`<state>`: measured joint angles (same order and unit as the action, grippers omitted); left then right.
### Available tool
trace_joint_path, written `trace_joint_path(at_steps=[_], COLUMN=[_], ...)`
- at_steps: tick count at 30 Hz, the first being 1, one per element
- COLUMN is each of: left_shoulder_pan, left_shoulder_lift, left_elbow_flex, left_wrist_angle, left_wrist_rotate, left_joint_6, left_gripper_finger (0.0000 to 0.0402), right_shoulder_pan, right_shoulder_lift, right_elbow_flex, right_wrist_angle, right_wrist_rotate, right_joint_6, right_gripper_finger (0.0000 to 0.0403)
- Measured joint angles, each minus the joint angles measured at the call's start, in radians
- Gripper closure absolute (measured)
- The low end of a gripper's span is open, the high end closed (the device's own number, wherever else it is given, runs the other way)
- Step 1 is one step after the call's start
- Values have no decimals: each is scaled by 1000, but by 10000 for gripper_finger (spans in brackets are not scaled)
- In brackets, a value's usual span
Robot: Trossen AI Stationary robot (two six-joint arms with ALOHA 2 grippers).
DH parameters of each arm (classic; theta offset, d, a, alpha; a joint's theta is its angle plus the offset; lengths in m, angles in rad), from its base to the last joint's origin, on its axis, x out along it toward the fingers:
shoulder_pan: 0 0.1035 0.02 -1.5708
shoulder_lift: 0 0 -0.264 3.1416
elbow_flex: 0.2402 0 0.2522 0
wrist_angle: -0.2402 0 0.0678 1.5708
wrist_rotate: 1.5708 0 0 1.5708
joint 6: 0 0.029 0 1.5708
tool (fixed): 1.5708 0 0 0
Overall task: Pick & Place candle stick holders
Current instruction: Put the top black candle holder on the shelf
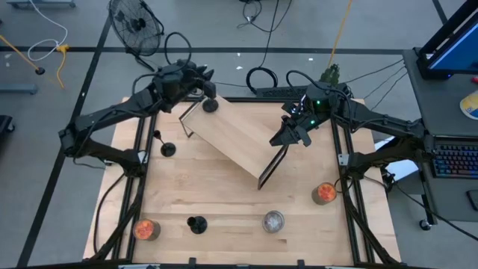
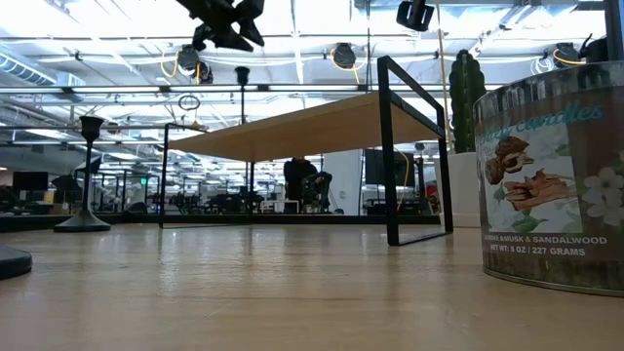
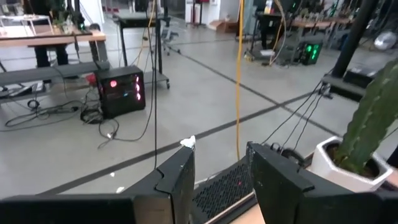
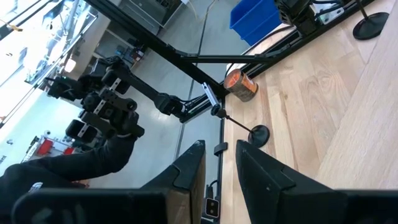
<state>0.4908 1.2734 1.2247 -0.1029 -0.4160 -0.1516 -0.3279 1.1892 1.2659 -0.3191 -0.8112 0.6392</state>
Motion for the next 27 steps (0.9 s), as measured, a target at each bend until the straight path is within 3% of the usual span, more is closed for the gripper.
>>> trace_joint_path(at_steps=[8,14,27], left_shoulder_pan=[-4,-44,-221], left_shoulder_lift=[-68,-156,-332], left_elbow_flex=[0,0,0], left_wrist_angle=[-38,-216,-807], left_wrist_rotate=[-3,-3,-3], left_joint_6=[18,-36,-536], left_gripper_finger=[252,252,252], right_shoulder_pan=[0,0,0], right_shoulder_lift=[0,0,0], right_elbow_flex=[0,0,0], right_wrist_angle=[0,0,0], right_wrist_rotate=[3,3,3], right_joint_6=[-4,-8,-66], right_gripper_finger=[319,319,319])
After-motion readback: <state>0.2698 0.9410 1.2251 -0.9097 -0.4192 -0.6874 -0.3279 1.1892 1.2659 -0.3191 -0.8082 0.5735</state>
